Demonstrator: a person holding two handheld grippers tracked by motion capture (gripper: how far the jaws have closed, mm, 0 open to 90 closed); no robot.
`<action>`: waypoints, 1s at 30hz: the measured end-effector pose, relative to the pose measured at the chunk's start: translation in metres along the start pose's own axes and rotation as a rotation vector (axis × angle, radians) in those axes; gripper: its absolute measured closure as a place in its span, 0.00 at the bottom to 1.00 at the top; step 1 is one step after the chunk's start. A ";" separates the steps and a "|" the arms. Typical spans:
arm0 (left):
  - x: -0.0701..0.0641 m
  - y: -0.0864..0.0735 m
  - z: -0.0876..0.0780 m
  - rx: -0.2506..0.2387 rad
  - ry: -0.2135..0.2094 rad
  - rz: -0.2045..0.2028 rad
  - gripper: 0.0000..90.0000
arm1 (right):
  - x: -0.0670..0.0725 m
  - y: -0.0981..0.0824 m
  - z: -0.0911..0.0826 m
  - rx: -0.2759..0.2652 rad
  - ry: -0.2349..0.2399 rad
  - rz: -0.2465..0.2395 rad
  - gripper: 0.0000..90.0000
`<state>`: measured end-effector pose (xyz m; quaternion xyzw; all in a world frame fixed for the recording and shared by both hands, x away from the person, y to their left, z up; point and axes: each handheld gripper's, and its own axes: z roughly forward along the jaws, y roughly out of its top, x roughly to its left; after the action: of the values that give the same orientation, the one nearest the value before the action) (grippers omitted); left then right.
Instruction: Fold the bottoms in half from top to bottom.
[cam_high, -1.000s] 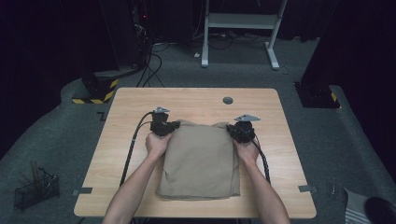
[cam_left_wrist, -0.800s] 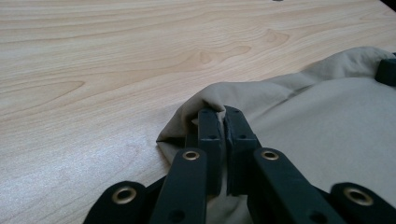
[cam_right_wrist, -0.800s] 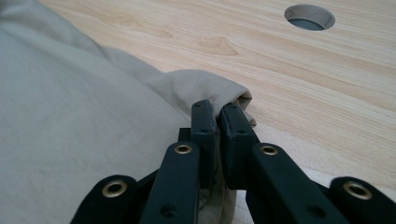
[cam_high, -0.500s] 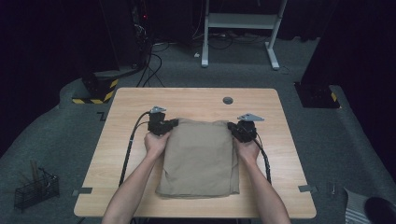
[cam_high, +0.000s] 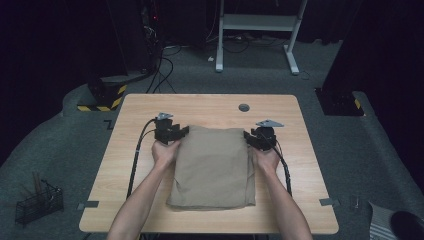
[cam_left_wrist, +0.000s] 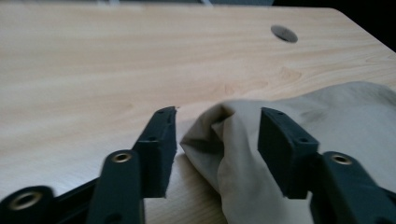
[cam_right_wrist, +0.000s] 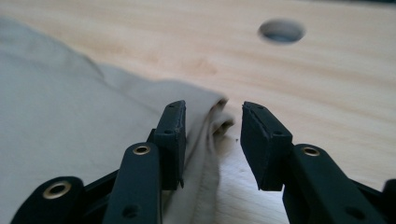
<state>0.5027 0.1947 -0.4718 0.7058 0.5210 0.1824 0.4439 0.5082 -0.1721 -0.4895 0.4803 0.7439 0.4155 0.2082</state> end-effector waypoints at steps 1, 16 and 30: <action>-0.003 0.002 -0.006 -0.022 -0.003 0.014 0.49 | 0.001 0.002 -0.008 -0.029 -0.015 0.002 0.67; -0.012 -0.024 0.040 0.134 -0.063 0.077 0.47 | 0.033 -0.017 0.022 0.090 -0.003 -0.110 0.68; -0.045 -0.020 -0.023 0.028 -0.109 0.194 0.39 | 0.056 -0.017 -0.034 -0.066 0.080 -0.128 0.63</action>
<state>0.4575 0.1657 -0.4665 0.7680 0.4277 0.1785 0.4421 0.4498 -0.1396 -0.4790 0.4079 0.7664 0.4446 0.2203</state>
